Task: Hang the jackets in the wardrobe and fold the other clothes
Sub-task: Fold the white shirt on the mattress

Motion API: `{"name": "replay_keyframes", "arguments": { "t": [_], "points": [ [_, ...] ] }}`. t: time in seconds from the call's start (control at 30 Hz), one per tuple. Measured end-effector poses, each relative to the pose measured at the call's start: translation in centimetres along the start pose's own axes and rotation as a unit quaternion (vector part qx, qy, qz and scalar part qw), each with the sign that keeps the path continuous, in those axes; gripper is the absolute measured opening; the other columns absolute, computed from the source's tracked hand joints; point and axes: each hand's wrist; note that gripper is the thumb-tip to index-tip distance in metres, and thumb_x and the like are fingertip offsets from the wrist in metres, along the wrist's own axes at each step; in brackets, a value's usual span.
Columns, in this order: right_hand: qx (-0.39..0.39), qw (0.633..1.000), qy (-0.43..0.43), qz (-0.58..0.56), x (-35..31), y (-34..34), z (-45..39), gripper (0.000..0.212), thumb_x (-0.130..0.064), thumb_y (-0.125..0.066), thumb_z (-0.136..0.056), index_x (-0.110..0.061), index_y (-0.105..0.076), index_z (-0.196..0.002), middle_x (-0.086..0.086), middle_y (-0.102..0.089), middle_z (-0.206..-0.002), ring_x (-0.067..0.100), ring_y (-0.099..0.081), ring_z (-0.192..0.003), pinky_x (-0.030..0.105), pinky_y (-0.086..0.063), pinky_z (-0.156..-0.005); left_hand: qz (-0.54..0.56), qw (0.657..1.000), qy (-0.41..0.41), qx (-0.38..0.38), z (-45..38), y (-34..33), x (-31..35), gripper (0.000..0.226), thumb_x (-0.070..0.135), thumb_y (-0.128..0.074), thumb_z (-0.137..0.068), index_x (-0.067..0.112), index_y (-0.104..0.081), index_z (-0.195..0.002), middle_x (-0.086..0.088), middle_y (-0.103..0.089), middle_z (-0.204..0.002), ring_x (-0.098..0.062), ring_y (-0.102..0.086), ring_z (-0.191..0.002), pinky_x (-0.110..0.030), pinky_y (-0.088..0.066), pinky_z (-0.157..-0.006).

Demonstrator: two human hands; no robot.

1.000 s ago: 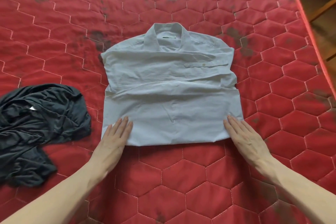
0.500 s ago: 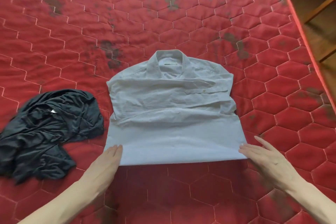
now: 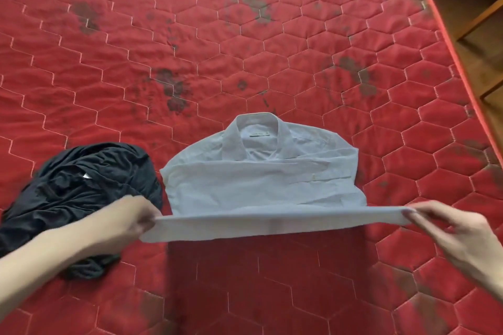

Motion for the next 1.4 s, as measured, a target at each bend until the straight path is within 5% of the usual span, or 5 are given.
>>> {"name": "replay_keyframes", "arguments": {
  "t": [0.2,0.33,1.0,1.2,1.4],
  "points": [
    [0.057,0.990,-0.089,-0.089,1.0,-3.2,-9.0,0.009,-0.036,-0.066,-0.098,-0.031,-0.074,-0.100,-0.012,-0.074,-0.094,0.002,-0.065,-0.086,0.017,-0.048,-0.078,0.171,0.981,0.005,0.089,-4.0,2.5,-4.4,0.019,0.027,-0.071,-0.095,0.015,-0.077,-0.081,0.015,-0.054,-0.058,-0.001,-0.049,-0.054,-0.019,-0.041,-0.055],
    [0.078,0.983,-0.130,-0.103,2.4,-6.6,-14.6,0.012,-0.036,-0.062,-0.104,-0.034,-0.070,-0.095,-0.017,-0.069,-0.084,0.001,-0.060,-0.074,0.015,-0.043,-0.064,0.370,0.915,0.059,0.150,-6.3,2.7,-5.7,0.011,0.035,-0.077,-0.090,0.027,-0.084,-0.092,0.002,-0.082,-0.089,-0.014,-0.079,-0.083,-0.027,-0.060,-0.081],
    [0.094,0.973,-0.201,0.057,5.2,-17.2,-28.6,0.026,-0.035,-0.051,-0.104,-0.015,-0.067,-0.107,0.019,-0.072,-0.110,0.040,-0.064,-0.105,0.041,-0.041,-0.080,0.630,0.645,0.223,0.371,-23.8,1.3,-6.4,0.021,0.023,-0.079,-0.093,0.023,-0.067,-0.075,0.004,-0.065,-0.074,-0.008,-0.059,-0.059,-0.021,-0.053,-0.057],
    [0.080,0.962,-0.245,0.088,5.1,-17.8,-29.5,0.028,-0.035,-0.050,-0.103,-0.017,-0.068,-0.112,0.022,-0.071,-0.118,0.044,-0.062,-0.112,0.044,-0.047,-0.090,0.556,0.674,0.240,0.422,-25.2,1.9,-5.6,0.012,0.023,-0.073,-0.094,0.012,-0.074,-0.096,-0.003,-0.070,-0.098,-0.018,-0.065,-0.090,-0.031,-0.056,-0.088],
    [0.175,0.972,-0.142,0.067,-0.3,-18.6,-25.6,0.045,-0.028,-0.044,-0.107,-0.010,-0.050,-0.148,0.015,-0.044,-0.154,0.033,-0.037,-0.145,0.041,-0.024,-0.121,0.235,0.805,0.185,0.511,-21.7,-0.6,1.2,0.040,0.021,-0.051,-0.102,0.008,-0.052,-0.140,-0.018,-0.049,-0.142,-0.039,-0.041,-0.133,-0.047,-0.033,-0.110]
  ]
}}
Point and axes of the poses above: each hand's wrist, its own z-axis away from the middle knuckle, its own y-axis out of the back of the hand, x = y × z
